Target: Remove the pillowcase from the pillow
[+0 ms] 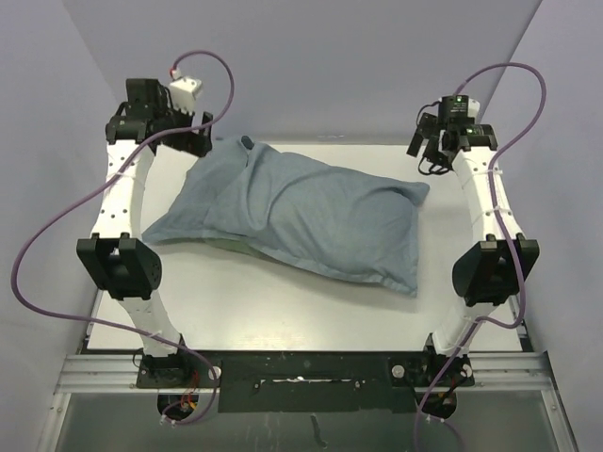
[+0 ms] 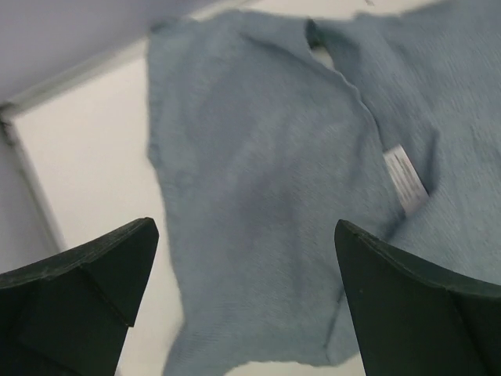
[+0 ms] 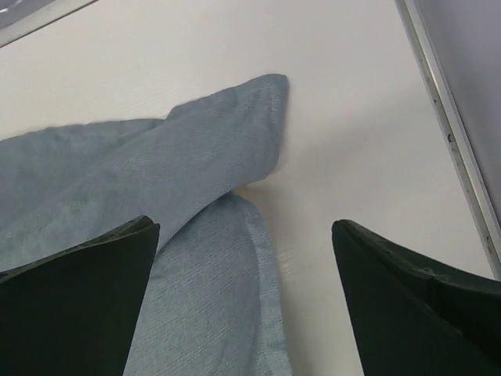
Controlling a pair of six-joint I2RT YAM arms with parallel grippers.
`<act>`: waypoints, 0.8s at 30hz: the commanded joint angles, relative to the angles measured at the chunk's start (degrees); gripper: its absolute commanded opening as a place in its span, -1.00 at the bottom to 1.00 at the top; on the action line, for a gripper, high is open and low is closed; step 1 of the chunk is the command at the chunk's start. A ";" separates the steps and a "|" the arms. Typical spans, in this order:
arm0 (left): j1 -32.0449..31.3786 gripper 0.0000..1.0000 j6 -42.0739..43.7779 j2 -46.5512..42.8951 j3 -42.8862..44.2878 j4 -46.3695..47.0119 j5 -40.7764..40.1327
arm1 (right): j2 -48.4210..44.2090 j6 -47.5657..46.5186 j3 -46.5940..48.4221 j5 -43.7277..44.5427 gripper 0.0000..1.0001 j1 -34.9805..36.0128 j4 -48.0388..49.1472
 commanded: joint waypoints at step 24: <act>-4.00 0.77 -26.34 4.28 -17.03 16.91 9.44 | 8.58 -8.96 -7.06 -6.10 0.86 33.86 20.39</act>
